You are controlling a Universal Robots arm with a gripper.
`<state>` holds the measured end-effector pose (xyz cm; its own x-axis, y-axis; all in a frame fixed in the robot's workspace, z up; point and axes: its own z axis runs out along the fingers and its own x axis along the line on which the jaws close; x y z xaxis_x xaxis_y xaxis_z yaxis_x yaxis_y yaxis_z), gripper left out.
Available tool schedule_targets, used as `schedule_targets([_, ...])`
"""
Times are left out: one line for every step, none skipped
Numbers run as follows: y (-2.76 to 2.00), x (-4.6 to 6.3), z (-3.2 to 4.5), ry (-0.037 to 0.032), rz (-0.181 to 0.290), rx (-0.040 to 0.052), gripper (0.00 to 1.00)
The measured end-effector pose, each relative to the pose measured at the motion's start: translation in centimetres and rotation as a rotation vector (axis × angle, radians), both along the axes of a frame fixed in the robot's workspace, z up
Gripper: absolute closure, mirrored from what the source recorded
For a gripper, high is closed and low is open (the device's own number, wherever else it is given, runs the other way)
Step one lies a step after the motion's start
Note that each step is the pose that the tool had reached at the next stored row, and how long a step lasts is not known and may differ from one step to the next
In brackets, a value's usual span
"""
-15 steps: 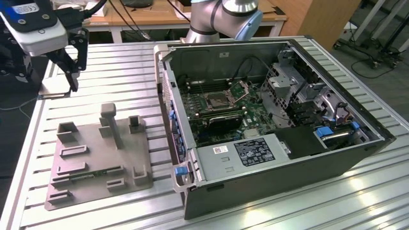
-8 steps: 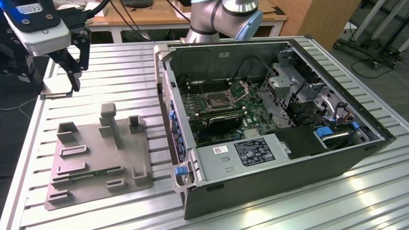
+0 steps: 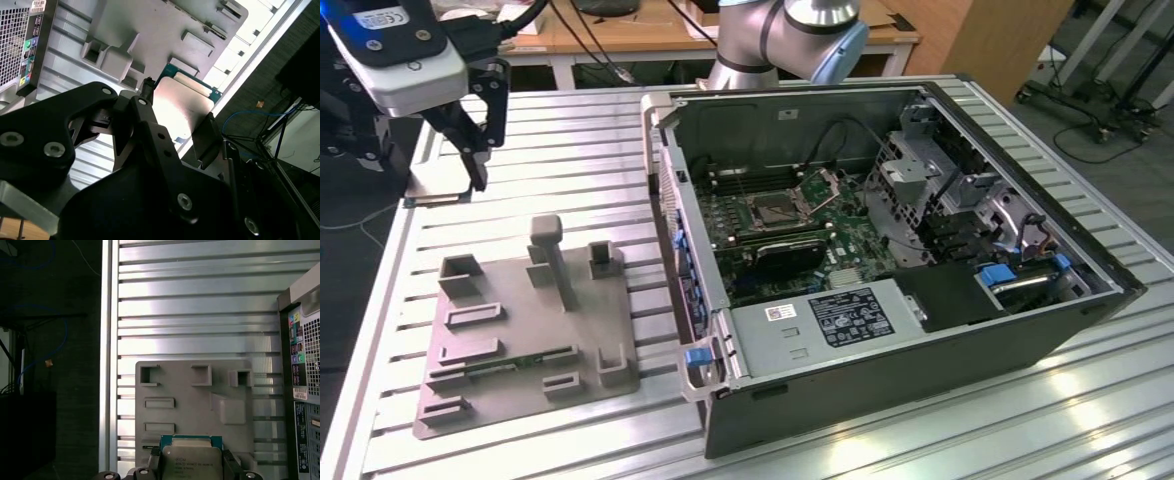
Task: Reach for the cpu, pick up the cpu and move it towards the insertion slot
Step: 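Pick up the cpu and move it towards the insertion slot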
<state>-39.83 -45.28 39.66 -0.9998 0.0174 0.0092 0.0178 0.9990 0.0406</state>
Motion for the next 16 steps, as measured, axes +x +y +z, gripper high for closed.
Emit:
schedule_targets([0.0,0.1,0.01,0.0001,0.0,0.0,0.45])
schedule_targets([0.0,0.2,0.0,0.0001,0.0,0.0,0.45])
schedule_targets([0.0,0.3,0.0,0.0001,0.0,0.0,0.45])
schedule_targets([0.0,0.4,0.01,0.0001,0.0,-0.0001,0.45])
schedule_targets([0.0,0.5,0.0,0.0,0.0,0.0,0.45])
schedule_targets([0.0,0.6,-0.01,0.0,0.0,0.0,0.45])
schedule_targets([0.0,0.8,0.0,0.0,0.0,0.0,0.45])
schedule_targets([0.0,0.9,-0.01,0.0,0.0,0.0,0.45])
schedule_targets([0.0,1.1,-0.01,0.0,0.0,0.0001,0.45])
schedule_targets([0.0,1.2,-0.01,0.0,0.0,0.0,0.45])
schedule_targets([0.0,1.3,-0.01,0.0,0.0,0.0,0.45])
schedule_targets([0.0,1.5,-0.01,0.0001,0.0,0.0,0.45])
schedule_targets([0.0,1.6,-0.01,0.0001,0.0,0.0,0.45])
schedule_targets([0.0,1.7,-0.01,0.0,0.0,0.0,0.45])
schedule_targets([0.0,1.7,-0.01,0.0,0.0,0.0,0.45])
schedule_targets([0.0,1.8,-0.01,0.0,0.0,0.0,0.45])
